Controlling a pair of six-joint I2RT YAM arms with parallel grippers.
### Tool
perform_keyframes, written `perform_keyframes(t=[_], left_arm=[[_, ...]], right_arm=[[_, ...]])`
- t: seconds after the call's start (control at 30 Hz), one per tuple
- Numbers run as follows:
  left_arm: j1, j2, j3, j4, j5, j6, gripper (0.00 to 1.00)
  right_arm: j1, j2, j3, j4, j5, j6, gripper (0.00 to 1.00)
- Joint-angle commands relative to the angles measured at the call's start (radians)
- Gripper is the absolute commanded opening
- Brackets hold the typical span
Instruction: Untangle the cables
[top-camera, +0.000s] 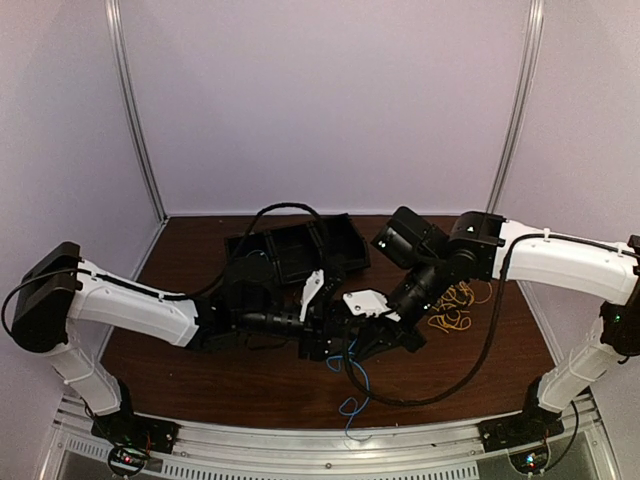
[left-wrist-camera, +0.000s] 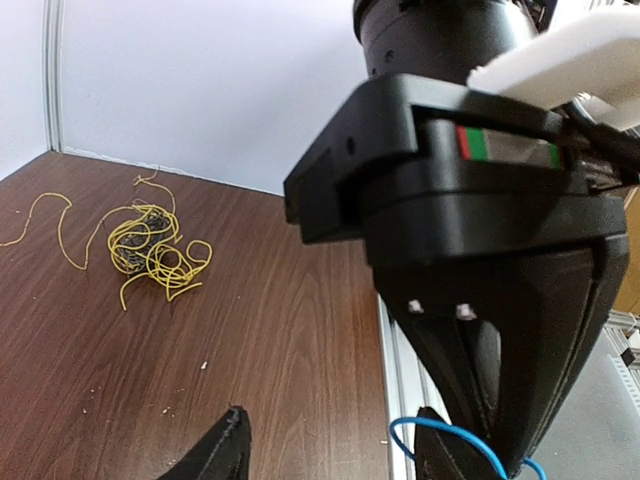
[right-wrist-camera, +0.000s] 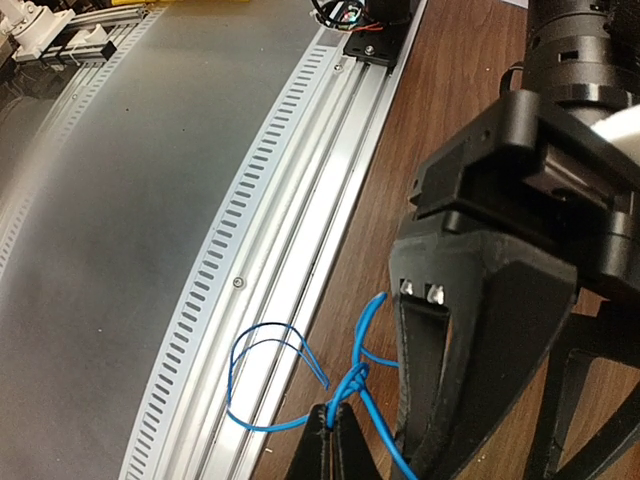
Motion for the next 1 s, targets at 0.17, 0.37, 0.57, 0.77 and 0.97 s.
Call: perform_keyframes(t=[0.17,0.37,0.57,0.77,0.97], left_arm=[[0.006,0.015,0.041,0.055,-0.257,0.004,0.53],[0.003,0.000,0.091,-0.183,-0.734,0.019,0.54],[0.003,-0.099,0.043,-0.281,-1.144,0.072,0.60],[0.006,-0.213,-0.012,-0.311,-1.352,0.141,0.63],[0.037,-0.290,-0.041,-0.369,-1.424,0.151,0.65]], right_arm=[[0.009,-0.029,0.017,-0.032,0.026,-0.012,0.00],[0.008,-0.039,0.009,-0.039,0.008,-0.011,0.00],[0.008,-0.052,-0.016,-0.044,-0.009,-0.022,0.00],[0.003,-0.073,-0.058,-0.038,0.019,-0.027,0.00],[-0.003,-0.087,-0.070,-0.027,0.025,-0.017,0.00]])
